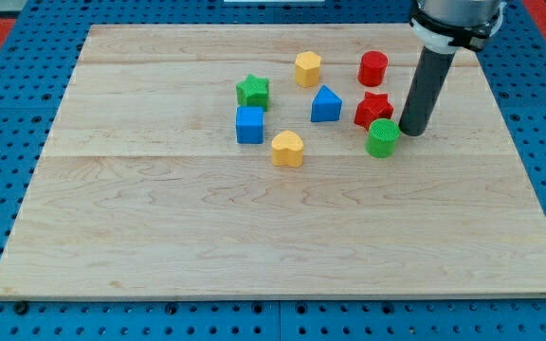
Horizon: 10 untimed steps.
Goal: Push the green circle towards the yellow heart
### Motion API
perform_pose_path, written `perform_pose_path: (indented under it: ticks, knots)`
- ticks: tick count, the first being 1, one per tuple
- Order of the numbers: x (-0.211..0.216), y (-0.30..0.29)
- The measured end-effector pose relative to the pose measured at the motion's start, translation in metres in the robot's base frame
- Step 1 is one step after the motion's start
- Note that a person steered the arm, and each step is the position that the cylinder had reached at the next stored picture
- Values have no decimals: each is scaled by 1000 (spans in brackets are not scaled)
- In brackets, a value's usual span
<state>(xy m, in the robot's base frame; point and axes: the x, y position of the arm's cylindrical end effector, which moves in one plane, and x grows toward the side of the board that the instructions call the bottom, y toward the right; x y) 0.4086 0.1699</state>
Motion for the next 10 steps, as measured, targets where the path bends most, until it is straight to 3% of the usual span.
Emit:
perform_pose_path:
  ticks: [7,10]
  knots:
    - [5,-37]
    - [42,43]
